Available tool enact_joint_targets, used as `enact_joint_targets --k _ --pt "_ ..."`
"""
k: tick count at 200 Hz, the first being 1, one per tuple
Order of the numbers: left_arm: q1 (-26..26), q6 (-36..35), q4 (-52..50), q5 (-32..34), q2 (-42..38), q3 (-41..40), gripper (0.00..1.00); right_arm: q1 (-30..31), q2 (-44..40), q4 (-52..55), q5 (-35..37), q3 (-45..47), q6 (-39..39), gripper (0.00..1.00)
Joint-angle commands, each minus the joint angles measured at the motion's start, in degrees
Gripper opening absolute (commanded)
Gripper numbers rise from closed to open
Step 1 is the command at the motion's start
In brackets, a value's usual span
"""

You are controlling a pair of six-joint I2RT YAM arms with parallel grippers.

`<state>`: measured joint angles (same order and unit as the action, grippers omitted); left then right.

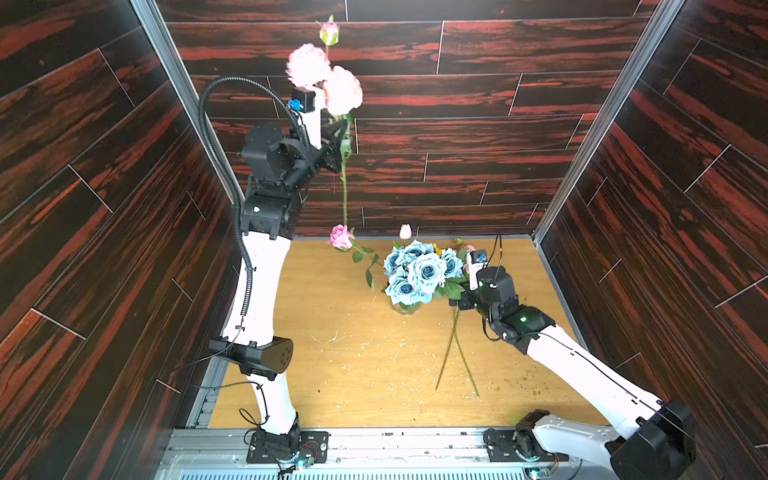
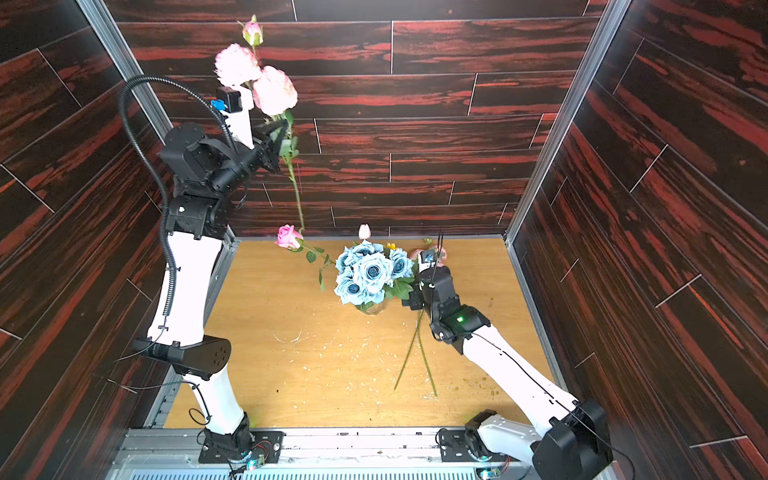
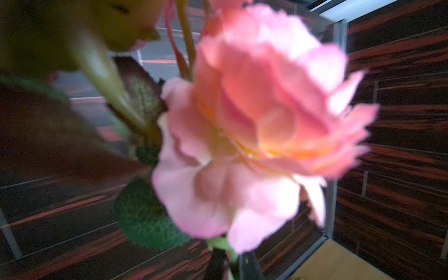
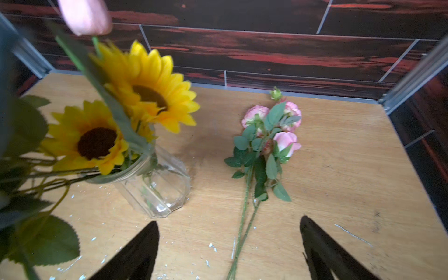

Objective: Pick out pink flowers from the vase
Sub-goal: Pick up the flower from the vase.

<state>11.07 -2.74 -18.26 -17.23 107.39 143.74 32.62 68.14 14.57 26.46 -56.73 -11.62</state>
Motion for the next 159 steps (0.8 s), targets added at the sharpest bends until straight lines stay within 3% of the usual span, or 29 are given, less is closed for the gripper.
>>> enact_joint_targets --k 1,23,51,78,103,159 --pt "-0.2 -7.1 -8.6 16.4 -2.2 -3.4 0.0 -0.5 -0.3 4.2 2.7 -2.3 -2.0 0.93" --pt "-0.2 -5.6 -11.5 25.7 -6.4 -10.7 0.0 -1.4 -0.7 6.0 1.6 -3.3 -3.3 0.94" --pt "-0.2 -2.6 -3.0 35.8 -18.5 -31.2 0.0 -2.9 -0.8 9.0 -0.9 -4.5 -5.2 0.95" --pt "-0.2 1.2 1.2 37.2 -29.5 -46.6 0.0 -4.6 -4.2 9.5 -5.7 -3.8 -7.7 0.95" --pt "-0.2 5.0 2.6 27.7 -38.3 -56.8 0.0 -6.7 -9.8 7.0 -12.5 -1.2 -8.6 0.95" --pt "-0.1 10.7 17.6 -8.5 -54.9 -78.4 0.0 -6.8 -25.0 -1.7 -20.6 6.6 -7.2 0.95"
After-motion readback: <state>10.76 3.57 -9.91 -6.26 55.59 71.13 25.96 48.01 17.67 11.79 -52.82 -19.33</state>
